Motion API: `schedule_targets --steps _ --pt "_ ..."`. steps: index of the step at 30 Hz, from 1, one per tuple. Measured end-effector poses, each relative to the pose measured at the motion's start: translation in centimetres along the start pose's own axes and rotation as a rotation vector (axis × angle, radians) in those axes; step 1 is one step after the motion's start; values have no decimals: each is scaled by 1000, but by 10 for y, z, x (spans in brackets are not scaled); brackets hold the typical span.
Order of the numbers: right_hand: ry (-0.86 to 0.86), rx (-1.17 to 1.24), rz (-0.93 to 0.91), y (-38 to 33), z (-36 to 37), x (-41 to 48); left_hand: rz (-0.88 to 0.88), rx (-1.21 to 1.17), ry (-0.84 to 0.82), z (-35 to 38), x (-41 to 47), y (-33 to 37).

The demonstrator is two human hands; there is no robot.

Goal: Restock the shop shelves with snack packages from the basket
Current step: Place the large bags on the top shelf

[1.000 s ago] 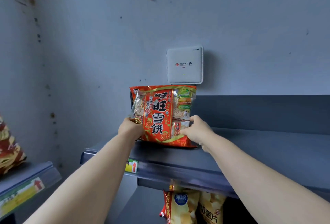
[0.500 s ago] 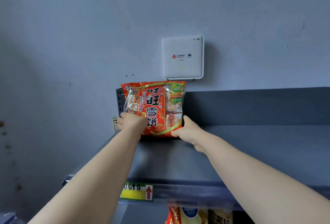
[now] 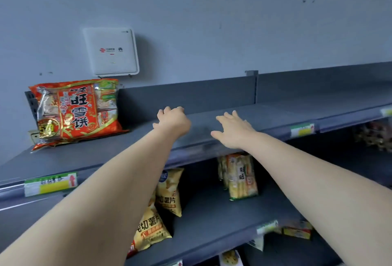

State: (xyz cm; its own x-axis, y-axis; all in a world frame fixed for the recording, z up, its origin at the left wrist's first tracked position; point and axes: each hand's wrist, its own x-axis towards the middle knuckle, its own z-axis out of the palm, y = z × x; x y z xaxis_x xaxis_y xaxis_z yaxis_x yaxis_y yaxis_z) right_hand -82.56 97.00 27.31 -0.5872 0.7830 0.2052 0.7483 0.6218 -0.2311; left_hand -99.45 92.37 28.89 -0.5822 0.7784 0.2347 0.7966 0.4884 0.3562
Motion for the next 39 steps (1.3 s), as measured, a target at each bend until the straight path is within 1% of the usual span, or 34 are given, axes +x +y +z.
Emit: schedule_targets --steps 5,7,9,14,18,20,24,28,31,33,36,39 --pt "-11 -58 208 140 -25 -100 281 101 -105 63 -74 127" --pt "-41 -70 319 194 -28 -142 395 164 -138 91 -107 171" --pt "-81 -82 430 243 -29 -184 492 220 -210 120 -138 209" --pt "-126 -102 652 358 -26 -272 624 294 -427 191 -201 293" --pt "-137 -64 786 426 -21 -321 718 309 -483 240 -237 347" --pt "-168 -32 811 449 -14 -335 757 317 -504 264 -247 369" --pt "-224 1 822 491 0 -343 773 270 -562 319 -251 407" --pt "-232 -13 810 536 16 -335 720 209 -653 381 -238 440" --pt "-362 -26 812 568 28 -324 687 169 -731 422 -227 464" --pt "-402 -40 814 590 33 -317 670 167 -762 443 -221 481" --pt "-390 -19 847 618 40 -305 658 164 -795 471 -214 502" --pt "-403 -9 862 641 50 -296 647 96 -836 494 -214 515"
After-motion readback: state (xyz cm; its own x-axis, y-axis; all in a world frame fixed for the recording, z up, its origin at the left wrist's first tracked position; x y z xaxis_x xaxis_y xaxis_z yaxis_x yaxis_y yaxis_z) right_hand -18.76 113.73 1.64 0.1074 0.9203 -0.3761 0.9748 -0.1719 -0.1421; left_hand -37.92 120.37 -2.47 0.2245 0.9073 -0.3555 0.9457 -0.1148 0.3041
